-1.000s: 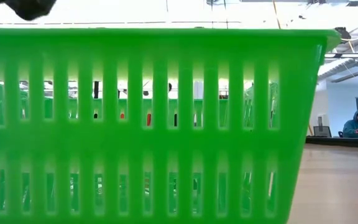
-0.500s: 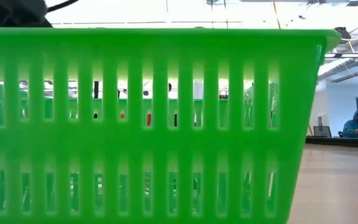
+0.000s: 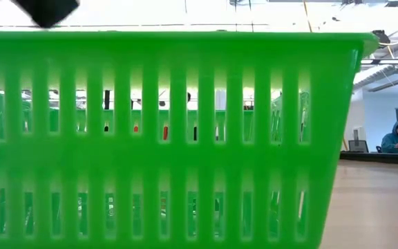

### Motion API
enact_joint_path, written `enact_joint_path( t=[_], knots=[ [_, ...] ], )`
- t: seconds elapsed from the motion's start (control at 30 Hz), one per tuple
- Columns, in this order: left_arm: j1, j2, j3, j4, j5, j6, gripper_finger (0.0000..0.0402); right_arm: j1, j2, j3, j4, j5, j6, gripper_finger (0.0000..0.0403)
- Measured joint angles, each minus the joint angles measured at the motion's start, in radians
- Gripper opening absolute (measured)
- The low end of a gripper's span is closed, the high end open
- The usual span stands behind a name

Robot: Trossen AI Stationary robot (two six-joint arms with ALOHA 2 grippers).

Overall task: Stack baskets on shelf by color
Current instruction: Put the bottom left green basket on the shelf

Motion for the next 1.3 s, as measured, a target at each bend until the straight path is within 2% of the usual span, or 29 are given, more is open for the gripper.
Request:
enact_joint_path(
  t=[0.1,0.2,0.33,0.43,0.53,0.63,0.7,0.83,1.1,1.3],
  knots=[
    [0.024,-0.014,0.139,-0.197,-0.082,0.128,0.0008,0.001,0.0,0.0,0.0,0.0,0.0,0.0155],
    [0.078,-0.016,0.279,-0.352,-0.228,0.428,0.0012,0.001,0.0,0.0,-0.001,0.0,0.01,0.0155],
    [0.211,-0.016,0.393,-0.395,-0.389,0.76,0.0011,0.001,0.0,0.0,-0.016,-0.001,0.075,0.0155],
    [0.33,-0.015,0.466,-0.352,-0.515,1.011,0.0007,0.001,0.0,0.0,-0.036,-0.002,0.122,0.0155],
    [0.454,-0.015,0.511,-0.2,-0.598,1.289,0.0012,0.001,0.0,0.0,-0.062,-0.002,0.163,0.0155],
    [0.583,-0.013,0.527,0.027,-0.585,1.522,0.0015,0.001,0.0,0.0,-0.096,-0.003,0.203,0.0155],
    [0.661,0.006,0.527,0.225,-0.517,1.651,0.0009,0.004,0.0,0.0,-0.116,-0.003,0.225,0.0155],
    [0.757,0.093,0.518,0.429,-0.424,1.769,0.0012,0.034,-0.005,0.0,-0.155,-0.004,0.241,0.0155],
    [0.833,0.265,0.517,0.457,-0.422,1.771,0.0007,0.116,-0.033,-0.001,-0.251,0.0,0.321,0.0155],
    [0.833,0.32,0.516,0.519,-0.409,1.808,0.0026,0.163,-0.035,-0.001,-0.267,-0.001,0.368,0.0155]
  ],
)
